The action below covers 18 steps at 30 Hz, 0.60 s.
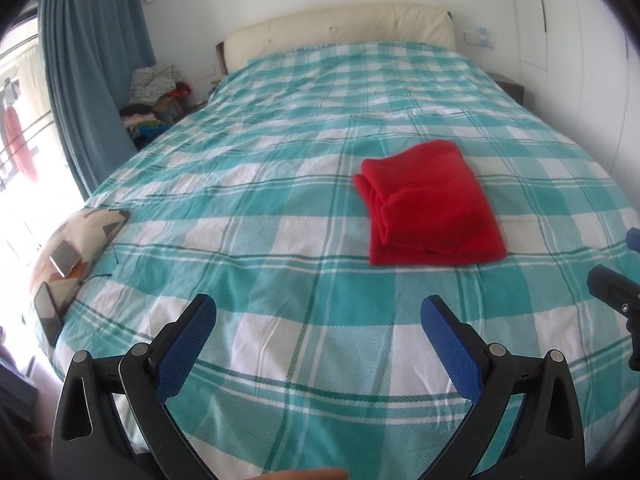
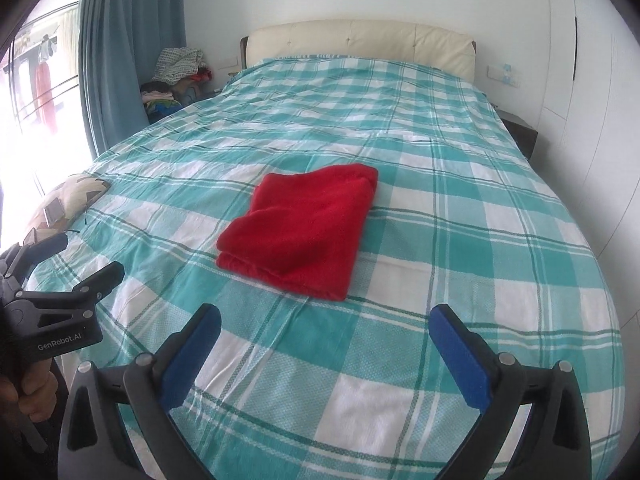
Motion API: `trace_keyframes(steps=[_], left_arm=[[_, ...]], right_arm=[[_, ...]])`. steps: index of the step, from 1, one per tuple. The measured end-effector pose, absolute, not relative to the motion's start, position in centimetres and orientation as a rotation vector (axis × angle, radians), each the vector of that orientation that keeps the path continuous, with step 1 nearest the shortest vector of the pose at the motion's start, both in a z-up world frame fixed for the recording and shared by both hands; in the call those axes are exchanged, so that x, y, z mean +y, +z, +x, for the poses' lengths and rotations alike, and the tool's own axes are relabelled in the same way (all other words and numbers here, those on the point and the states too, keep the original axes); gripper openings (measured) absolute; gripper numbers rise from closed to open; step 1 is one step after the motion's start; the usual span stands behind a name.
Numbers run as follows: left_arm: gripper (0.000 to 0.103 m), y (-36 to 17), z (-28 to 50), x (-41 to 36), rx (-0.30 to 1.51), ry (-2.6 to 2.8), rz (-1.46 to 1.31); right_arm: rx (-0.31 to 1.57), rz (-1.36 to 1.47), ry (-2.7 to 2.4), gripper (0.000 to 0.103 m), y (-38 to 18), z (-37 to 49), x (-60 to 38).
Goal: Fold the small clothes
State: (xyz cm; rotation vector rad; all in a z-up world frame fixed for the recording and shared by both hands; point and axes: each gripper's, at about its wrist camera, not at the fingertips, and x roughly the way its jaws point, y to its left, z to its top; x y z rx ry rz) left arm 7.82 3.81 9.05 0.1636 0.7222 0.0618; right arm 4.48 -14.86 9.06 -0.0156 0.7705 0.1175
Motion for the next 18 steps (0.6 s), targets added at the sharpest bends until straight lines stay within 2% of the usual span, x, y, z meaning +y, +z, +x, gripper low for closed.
trace_keyframes(steps=[18], left_arm=[[0.103, 9.8, 4.6, 2.4, 0.767, 0.004, 0.118]], right_arm=[[0.822, -0.052, 0.077, 0.102, 11.1, -0.3, -14.5]])
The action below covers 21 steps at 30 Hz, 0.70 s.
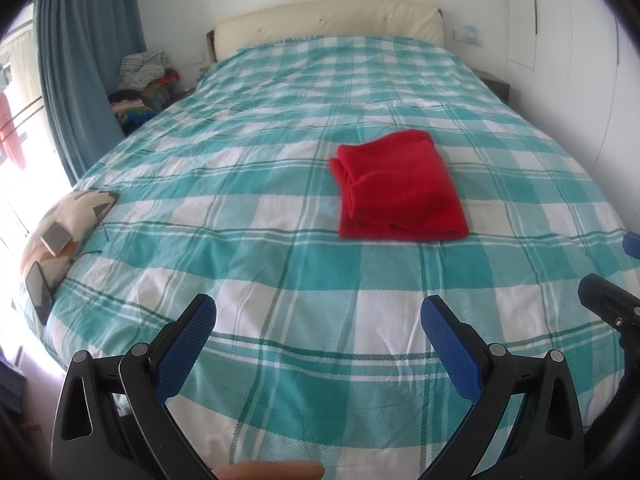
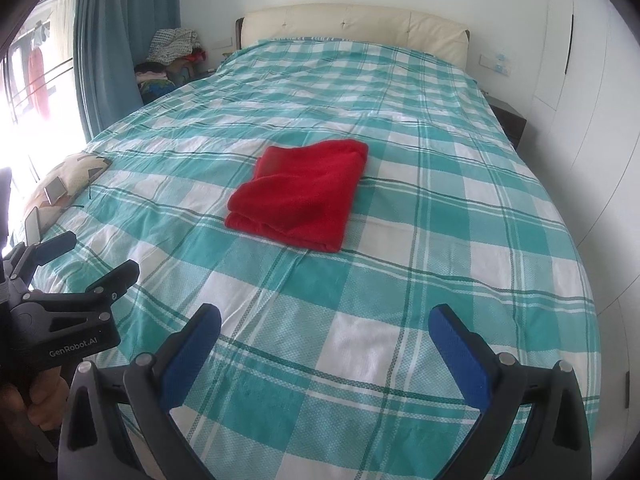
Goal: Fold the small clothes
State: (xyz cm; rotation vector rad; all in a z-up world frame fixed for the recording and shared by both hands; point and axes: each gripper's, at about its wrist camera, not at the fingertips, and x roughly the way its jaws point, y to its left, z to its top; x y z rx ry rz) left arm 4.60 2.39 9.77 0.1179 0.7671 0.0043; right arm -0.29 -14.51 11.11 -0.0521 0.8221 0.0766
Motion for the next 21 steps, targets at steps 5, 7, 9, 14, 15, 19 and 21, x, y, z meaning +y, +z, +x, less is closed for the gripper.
trace_keyframes(steps=[5, 7, 9, 14, 15, 19, 21], left_arm=[[0.103, 9.93, 4.66, 2.57, 0.783, -0.007, 0.088], [0.103, 9.99, 4.78, 2.62, 0.787, -0.009, 0.083], [0.102, 10.05, 4.81, 2.61, 0.787, -0.008, 0.084], [0.102, 10.08, 4.83, 2.61, 0.786, -0.011, 0.088], [0.103, 10.09, 4.89, 2.63, 0.786, -0.012, 0.089], [0.103, 10.2, 4.96, 2.66, 0.778, -0.027, 0.082], [0.103, 10.23, 4.92, 2.61, 0.772, -0.043, 0.079]], right_arm=[[0.818, -0.067, 0.061, 0.102, 11.55, -0.27, -14.5], [0.819, -0.069, 0.062, 0.102, 11.52, -0.24, -14.48], [0.821, -0.075, 0.058, 0.102, 11.49, -0.25, -14.43], [0.819, -0.084, 0.054, 0.102, 11.4, -0.3, -14.34], [0.818, -0.086, 0.053, 0.102, 11.41, -0.31, -14.34], [0.815, -0.089, 0.048, 0.102, 11.37, -0.28, -14.43], [0.816, -0.089, 0.048, 0.102, 11.35, -0.28, -14.45]])
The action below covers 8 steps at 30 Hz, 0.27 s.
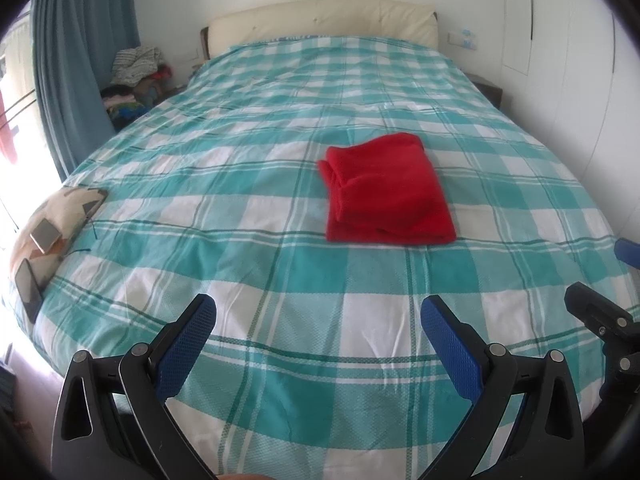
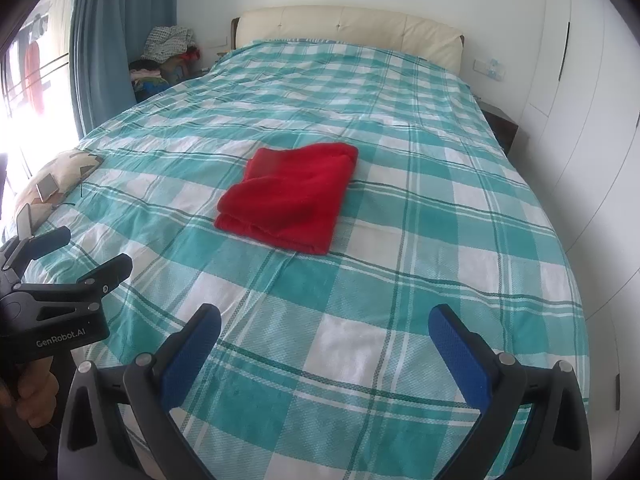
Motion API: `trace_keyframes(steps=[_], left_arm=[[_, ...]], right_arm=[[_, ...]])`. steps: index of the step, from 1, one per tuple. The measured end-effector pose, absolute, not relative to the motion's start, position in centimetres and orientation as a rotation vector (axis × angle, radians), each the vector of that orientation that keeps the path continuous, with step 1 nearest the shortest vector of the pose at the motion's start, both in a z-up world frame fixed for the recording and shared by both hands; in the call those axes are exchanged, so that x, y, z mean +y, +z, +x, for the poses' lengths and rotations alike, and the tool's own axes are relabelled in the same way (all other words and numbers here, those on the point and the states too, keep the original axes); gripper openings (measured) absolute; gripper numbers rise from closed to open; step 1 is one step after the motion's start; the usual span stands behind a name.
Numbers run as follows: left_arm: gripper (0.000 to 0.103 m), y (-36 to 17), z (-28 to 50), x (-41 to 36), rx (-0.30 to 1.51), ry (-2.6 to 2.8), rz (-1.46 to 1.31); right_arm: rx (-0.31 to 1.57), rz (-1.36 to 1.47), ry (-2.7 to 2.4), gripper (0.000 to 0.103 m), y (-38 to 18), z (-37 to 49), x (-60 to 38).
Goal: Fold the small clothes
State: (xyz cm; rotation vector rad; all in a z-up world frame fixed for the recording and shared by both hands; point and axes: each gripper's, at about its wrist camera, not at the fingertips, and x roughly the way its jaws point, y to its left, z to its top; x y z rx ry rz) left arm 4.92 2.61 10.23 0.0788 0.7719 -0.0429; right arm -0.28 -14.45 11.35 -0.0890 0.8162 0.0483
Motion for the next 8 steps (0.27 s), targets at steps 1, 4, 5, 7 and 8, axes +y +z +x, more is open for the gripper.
trace_keyframes(steps=[1, 4, 5, 7, 8], left_arm=[[0.103, 10.23, 4.85, 2.55, 0.77, -0.051, 0.078], [0.103, 10.2, 4.75, 2.24, 0.767, -0.055, 0.082], [0.103, 10.16, 4.67, 2.19, 0.762, -0.048, 0.087], [0.103, 10.17, 4.55, 2.19, 0.752, -0.035, 0.093], [0.103, 10.19, 4.53, 2.27, 0.748, -0.029, 0.096]], right_arm=[[0.817, -0.088, 0.05, 0.102, 11.36, -0.27, -14.44], [0.818, -0.084, 0.052, 0.102, 11.27, -0.24, -14.53], [0.818, -0.081, 0.052, 0.102, 11.22, -0.22, -14.58], [0.819, -0.075, 0.053, 0.102, 11.1, -0.16, -14.64], [0.82, -0.073, 0.052, 0.102, 11.09, -0.13, -14.69]])
